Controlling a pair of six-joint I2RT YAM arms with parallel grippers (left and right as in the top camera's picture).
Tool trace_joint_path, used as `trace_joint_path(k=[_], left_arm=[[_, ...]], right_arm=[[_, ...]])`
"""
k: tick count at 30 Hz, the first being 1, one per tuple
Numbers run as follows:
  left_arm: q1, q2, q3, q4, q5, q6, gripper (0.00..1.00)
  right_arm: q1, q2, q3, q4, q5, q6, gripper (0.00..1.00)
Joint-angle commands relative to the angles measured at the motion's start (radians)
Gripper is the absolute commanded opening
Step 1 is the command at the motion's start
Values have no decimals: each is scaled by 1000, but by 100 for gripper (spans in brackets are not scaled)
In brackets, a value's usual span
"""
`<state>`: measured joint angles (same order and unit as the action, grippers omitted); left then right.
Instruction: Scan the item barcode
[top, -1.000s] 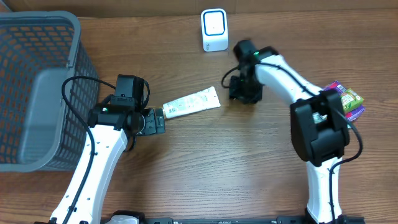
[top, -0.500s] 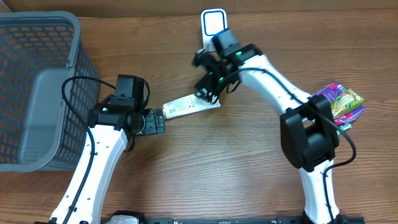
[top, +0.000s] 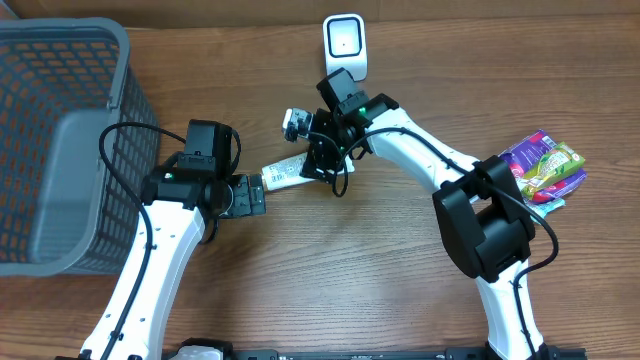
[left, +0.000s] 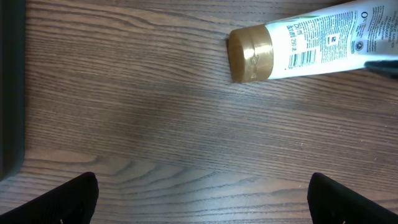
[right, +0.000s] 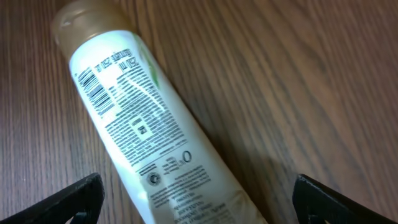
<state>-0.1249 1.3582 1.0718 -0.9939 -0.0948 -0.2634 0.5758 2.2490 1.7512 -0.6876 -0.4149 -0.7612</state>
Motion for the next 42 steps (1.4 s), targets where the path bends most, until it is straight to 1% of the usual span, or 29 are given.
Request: trace_joint_path(k=[1, 8, 13, 15, 16, 18, 19, 20, 21, 24, 27, 30, 31, 33, 35, 37, 40, 42], left_arm=[[-6, 3, -3, 4, -9, -14, 100], [-6, 3, -3, 4, -9, -14, 100], [-6, 3, -3, 4, -9, -14, 100], [-6, 3, -3, 4, -9, -14, 100], [-6, 3, -3, 4, -9, -14, 100], [-6, 3, -3, 4, -9, -14, 100], [-6, 3, -3, 4, -9, -14, 100], [-6, 3, -3, 4, -9, -14, 100], [-6, 3, -3, 4, -9, -14, 100], [-6, 3, -3, 4, -10, -14, 99], [-6, 3, -3, 4, -9, -14, 100], [-6, 3, -3, 4, -9, -14, 99], [-6, 3, -3, 4, -9, -14, 99], [-6, 3, -3, 4, -9, -14, 100], [-6, 3, -3, 4, -9, -14, 100], [-6, 3, -3, 4, -9, -14, 100], [-6, 3, -3, 4, -9, -14, 99], [-6, 3, -3, 4, -9, -14, 100]], right_arm=[[-4, -13, -53, 44, -32, -14, 95], [-21, 1, -111, 111, -32, -13, 91], [-41, 61, -111, 171, -31, 35, 91], [-52, 69, -111, 159, -7, 44, 87], [-58, 69, -111, 156, 13, 72, 86], [-69, 62, -100, 156, 79, 154, 86], [-75, 57, -89, 152, 126, 225, 82], [-78, 53, -81, 144, 151, 268, 81], [-84, 45, -71, 122, 167, 313, 77], [-94, 6, -64, 39, 167, 424, 69], [-94, -21, -64, -56, 167, 523, 68], [-94, -40, -64, -200, 167, 665, 68], [-98, -44, -64, -275, 166, 760, 69], [-105, -44, -66, -361, 167, 925, 70], [-110, -44, -84, -392, 148, 1172, 74], [-110, -43, -85, -355, 121, 1201, 75], [-111, -43, -85, -298, 122, 1198, 75], [-124, -43, -85, -277, 104, 1149, 74]])
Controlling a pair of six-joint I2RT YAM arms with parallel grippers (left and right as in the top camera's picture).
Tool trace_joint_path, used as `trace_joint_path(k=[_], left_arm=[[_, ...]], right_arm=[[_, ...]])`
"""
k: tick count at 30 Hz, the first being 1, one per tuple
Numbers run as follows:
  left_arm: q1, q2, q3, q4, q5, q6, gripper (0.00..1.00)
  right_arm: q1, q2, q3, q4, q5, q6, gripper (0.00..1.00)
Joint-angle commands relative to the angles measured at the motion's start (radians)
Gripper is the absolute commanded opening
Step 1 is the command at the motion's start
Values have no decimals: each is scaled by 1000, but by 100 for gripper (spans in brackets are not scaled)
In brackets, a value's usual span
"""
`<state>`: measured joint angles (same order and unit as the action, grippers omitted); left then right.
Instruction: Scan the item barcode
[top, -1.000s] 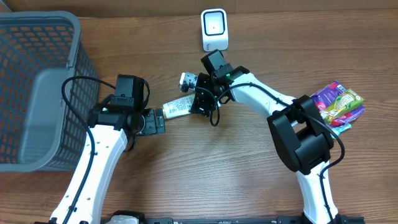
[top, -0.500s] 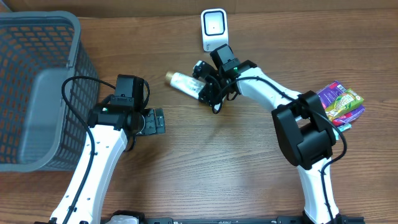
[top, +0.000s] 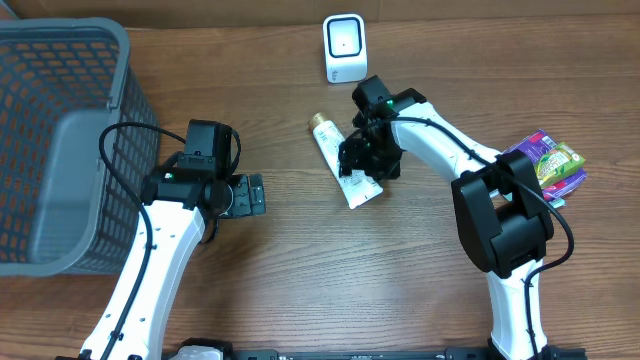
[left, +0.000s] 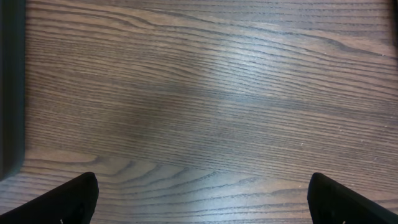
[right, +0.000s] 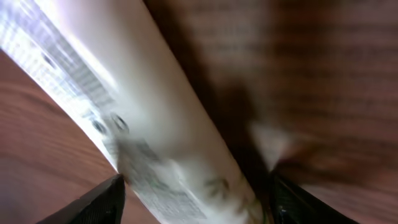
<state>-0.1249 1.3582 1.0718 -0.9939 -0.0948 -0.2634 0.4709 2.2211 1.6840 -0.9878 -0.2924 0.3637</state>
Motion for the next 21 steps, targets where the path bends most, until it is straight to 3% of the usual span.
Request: trace_joint_path(k=[1, 4, 8, 15, 21], left_arm=[[-6, 3, -3, 4, -9, -14, 99], [-6, 3, -3, 4, -9, -14, 100], [-6, 3, -3, 4, -9, -14, 99], [-6, 3, -3, 4, -9, -14, 100], [-6, 3, -3, 4, -9, -14, 100]], right_arm=[[-27, -16, -18, 37, -52, -32, 74], [-47, -16, -18, 51, -122, -218, 74], [-54, -15, -19, 8, -168, -398, 84], [-51, 1, -127, 120, -360, -417, 84], [-56, 3, -127, 149, -390, -307, 64]])
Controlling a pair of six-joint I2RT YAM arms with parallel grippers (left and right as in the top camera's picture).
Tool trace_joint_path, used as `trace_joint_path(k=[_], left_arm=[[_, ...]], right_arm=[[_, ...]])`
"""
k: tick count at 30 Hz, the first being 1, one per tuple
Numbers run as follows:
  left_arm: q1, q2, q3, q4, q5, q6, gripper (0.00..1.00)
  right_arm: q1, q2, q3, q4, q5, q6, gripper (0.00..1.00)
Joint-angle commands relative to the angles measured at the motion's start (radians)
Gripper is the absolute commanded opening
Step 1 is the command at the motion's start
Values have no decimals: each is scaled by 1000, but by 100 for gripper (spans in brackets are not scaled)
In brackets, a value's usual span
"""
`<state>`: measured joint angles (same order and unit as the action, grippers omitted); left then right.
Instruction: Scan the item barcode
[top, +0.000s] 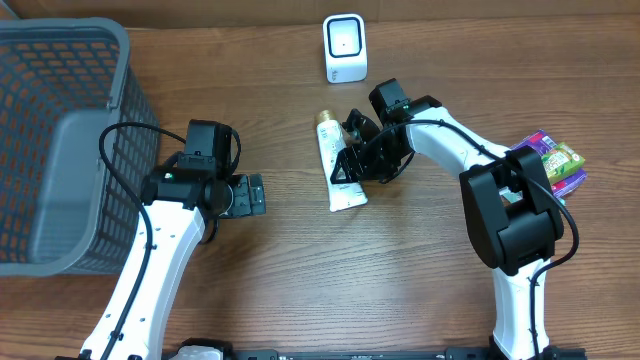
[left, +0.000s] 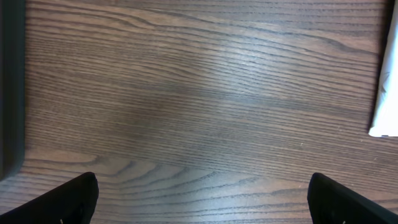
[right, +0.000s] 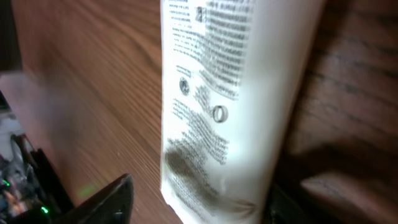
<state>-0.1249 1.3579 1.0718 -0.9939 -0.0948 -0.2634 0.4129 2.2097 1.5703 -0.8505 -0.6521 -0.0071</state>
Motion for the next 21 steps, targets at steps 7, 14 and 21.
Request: trace_joint_path(k=[7, 14, 21], left_arm=[[-6, 3, -3, 4, -9, -14, 100], [-6, 3, -3, 4, -9, -14, 99], [-6, 3, -3, 4, -9, -14, 100]], right_arm=[[15, 34, -23, 117, 34, 334, 58], [17, 41, -108, 274, 29, 460, 44], [17, 40, -109, 285, 10, 472, 4]])
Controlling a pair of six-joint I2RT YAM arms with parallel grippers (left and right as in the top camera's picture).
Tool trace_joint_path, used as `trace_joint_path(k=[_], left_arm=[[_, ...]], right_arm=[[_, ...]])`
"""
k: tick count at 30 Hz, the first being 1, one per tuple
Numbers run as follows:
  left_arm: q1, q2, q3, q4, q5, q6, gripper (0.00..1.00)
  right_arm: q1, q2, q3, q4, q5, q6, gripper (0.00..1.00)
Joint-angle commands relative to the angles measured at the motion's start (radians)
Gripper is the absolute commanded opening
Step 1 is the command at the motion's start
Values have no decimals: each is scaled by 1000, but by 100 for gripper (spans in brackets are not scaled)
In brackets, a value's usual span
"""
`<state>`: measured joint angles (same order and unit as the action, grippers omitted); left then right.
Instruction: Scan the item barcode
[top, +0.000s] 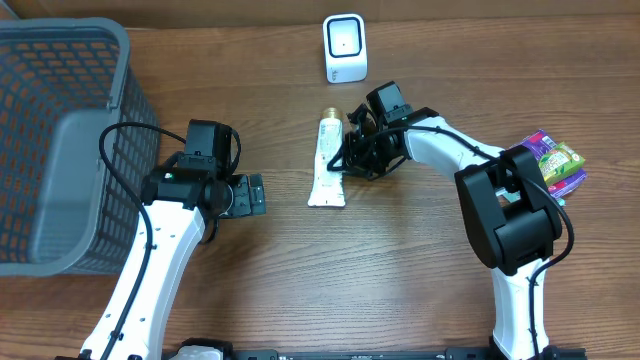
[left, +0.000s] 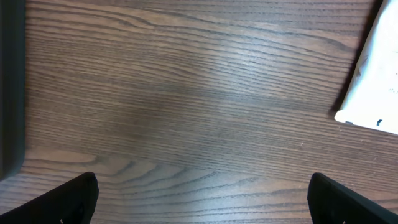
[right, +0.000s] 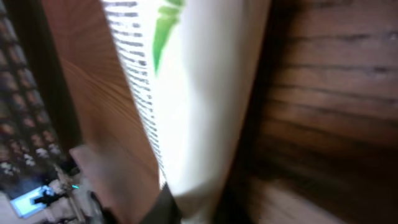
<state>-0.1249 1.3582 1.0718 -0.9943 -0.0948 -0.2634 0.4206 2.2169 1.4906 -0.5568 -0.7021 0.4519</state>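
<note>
The white tube (top: 327, 160) with a gold cap lies on the table with its cap pointing at the white scanner (top: 345, 47). My right gripper (top: 352, 152) lies sideways at the tube's right side. In the right wrist view the tube (right: 193, 106) fills the blurred frame, showing a green leaf mark. One dark finger (right: 166, 208) presses its edge and the jaws stand narrow on it. My left gripper (top: 248, 194) stands open to the tube's left, with only bare wood between its fingertips (left: 74, 199). The tube's flat end (left: 373, 93) shows at that view's right edge.
A grey mesh basket (top: 60, 140) fills the left side of the table. Purple and green snack packs (top: 545, 165) lie at the right edge behind my right arm. The scanner stands at the table's far edge.
The tube's flat end has swung left, nearer my left gripper, and the tube now lies straight below the scanner. My right gripper's fingers have closed in on the tube. The left arm is unmoved.
The tube first lay crosswise with its cap toward my left gripper, the open right gripper over it. Then it lay further right, cap toward the scanner, slanted. Then it stood nearly straight. My right gripper stayed at it throughout, its fingers narrower each time.
</note>
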Motion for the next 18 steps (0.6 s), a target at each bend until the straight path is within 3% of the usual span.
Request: trace_joint_path(k=[1, 8, 18], left_arm=[[-6, 3, -3, 4, -9, -14, 99], [-6, 3, -3, 5, -9, -14, 99], [-6, 3, -3, 5, -9, -14, 100]], right_arm=[[10, 33, -29, -7, 48, 13, 4], [-32, -9, -29, -55, 26, -59, 4], [-133, -384, -7, -219, -8, -383, 4]])
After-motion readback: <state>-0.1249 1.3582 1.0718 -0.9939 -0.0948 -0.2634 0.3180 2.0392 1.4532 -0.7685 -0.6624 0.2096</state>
